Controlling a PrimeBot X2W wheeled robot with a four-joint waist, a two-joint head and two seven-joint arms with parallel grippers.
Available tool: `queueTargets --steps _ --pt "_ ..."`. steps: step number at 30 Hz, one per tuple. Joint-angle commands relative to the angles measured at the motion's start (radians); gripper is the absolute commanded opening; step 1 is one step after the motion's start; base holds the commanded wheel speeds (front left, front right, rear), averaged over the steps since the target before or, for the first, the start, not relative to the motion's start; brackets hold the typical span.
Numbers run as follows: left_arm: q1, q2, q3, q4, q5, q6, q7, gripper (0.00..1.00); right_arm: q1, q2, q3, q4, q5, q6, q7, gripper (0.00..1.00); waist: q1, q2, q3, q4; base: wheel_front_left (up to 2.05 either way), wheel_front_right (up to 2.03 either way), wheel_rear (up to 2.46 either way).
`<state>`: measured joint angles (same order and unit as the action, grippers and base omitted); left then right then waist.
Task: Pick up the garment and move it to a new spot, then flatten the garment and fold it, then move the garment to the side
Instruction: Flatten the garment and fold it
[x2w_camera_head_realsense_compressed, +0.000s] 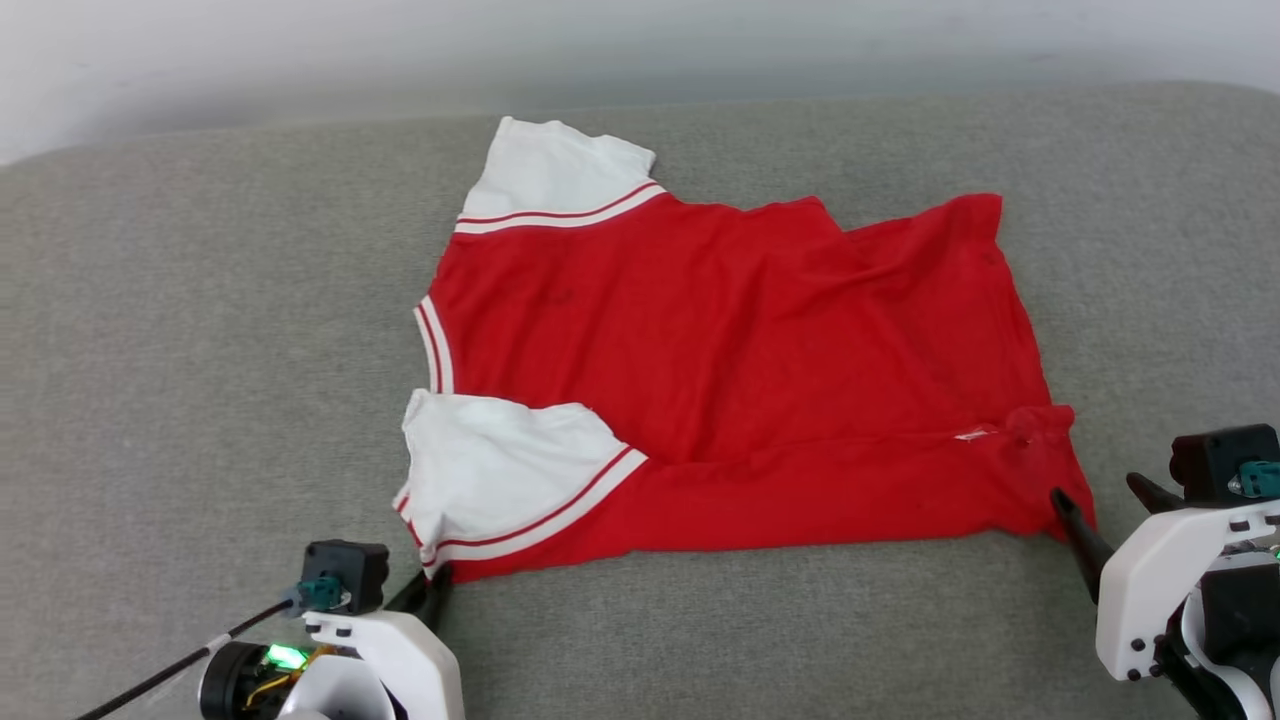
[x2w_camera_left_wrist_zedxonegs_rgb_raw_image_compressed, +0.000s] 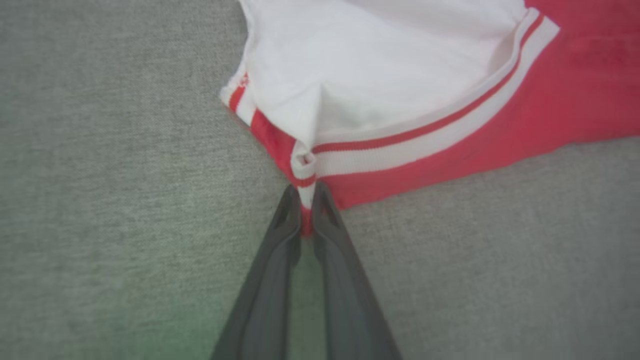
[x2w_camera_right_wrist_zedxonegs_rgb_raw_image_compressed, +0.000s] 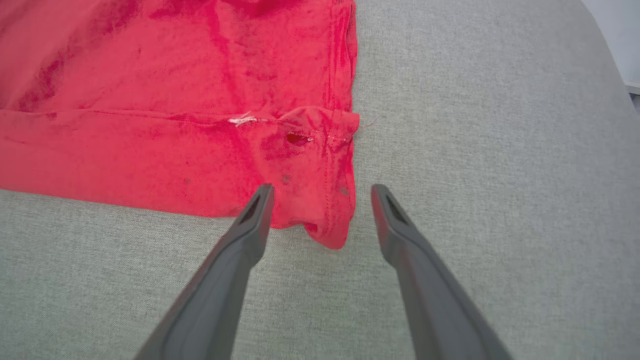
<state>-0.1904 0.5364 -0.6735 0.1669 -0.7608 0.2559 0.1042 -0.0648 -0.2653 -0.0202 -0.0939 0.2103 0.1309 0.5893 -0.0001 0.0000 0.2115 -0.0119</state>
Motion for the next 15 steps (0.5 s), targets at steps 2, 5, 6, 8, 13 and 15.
queueTargets --steps 2,5,6,8,13,15 --pt "0.012 0.003 -0.003 -0.019 0.010 0.004 -0.012 0.00 -0.019 -0.002 -0.011 0.023 -0.010 0.000 0.007 1.00 0.0001 0.0000 -0.007 0.024 0.00 0.00 0.00" --pt "0.012 0.012 -0.002 -0.068 0.019 0.010 -0.023 0.00 -0.022 -0.004 -0.027 0.069 -0.029 0.000 0.015 1.00 0.0001 0.0000 -0.006 0.050 0.00 0.00 0.00" --pt "0.013 0.016 -0.002 -0.085 0.023 0.013 -0.024 0.00 -0.024 -0.003 -0.033 0.087 -0.037 0.000 0.017 1.00 0.0001 0.0000 -0.004 0.059 0.00 0.00 0.00" --pt "0.016 0.026 -0.007 -0.122 0.033 0.018 -0.020 0.00 -0.028 0.008 -0.052 0.120 -0.052 0.000 0.023 1.00 0.0001 0.0000 0.001 0.077 0.00 0.00 0.00" --pt "0.019 0.043 -0.011 -0.206 0.047 0.034 -0.012 0.00 -0.043 0.026 -0.085 0.187 -0.086 0.000 0.031 1.00 0.0001 0.0000 0.018 0.109 0.00 0.00 0.00" --pt "0.020 0.046 -0.015 -0.233 0.053 0.042 -0.005 0.00 -0.045 0.033 -0.094 0.207 -0.102 0.000 0.032 1.00 0.0001 0.0000 0.026 0.117 0.00 0.00 0.00"
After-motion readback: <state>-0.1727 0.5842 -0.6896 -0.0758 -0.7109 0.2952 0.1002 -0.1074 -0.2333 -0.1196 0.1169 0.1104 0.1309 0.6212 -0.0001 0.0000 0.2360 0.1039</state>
